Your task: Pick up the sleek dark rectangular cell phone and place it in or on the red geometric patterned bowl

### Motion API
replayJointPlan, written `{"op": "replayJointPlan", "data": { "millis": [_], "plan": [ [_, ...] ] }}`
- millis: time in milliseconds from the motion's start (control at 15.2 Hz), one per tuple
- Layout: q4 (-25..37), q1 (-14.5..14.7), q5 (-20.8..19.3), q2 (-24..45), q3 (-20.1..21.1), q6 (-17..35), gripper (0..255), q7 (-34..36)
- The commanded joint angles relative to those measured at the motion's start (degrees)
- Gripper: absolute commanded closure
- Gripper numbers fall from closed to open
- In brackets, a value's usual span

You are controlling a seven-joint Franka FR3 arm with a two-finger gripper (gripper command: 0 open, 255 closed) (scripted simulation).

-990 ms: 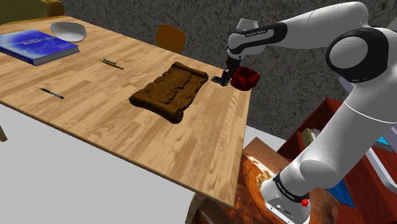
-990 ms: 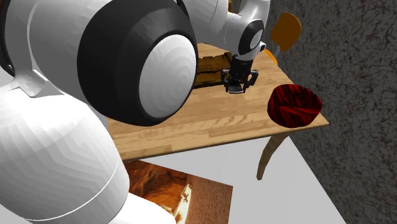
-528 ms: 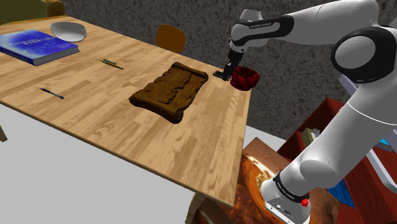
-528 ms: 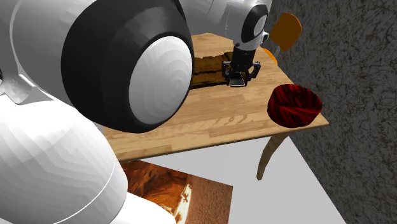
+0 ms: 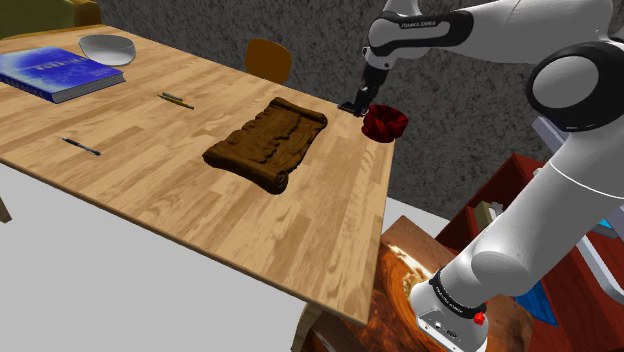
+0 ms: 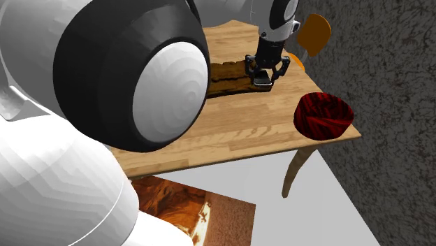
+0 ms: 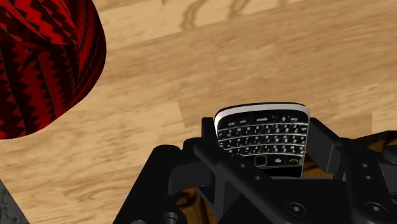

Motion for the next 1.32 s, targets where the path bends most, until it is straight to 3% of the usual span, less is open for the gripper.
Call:
{"op": "replayJointPlan", "data": {
  "millis": [0, 132, 528, 1254],
  "plan": [
    [1.3, 0.0, -0.1, -0.4, 0.0, -1.7, 255, 0.1],
    [2.5, 0.0, -0.2, -0.5, 0.0, -3.1, 255, 0.2],
    [7.6, -4.6, 1.4, 3.4, -3.5, -4.7, 255, -8.2],
    [25.1, -15.7, 6.8, 16.3, -7.8, -10.7, 255, -22.9]
  ]
}}
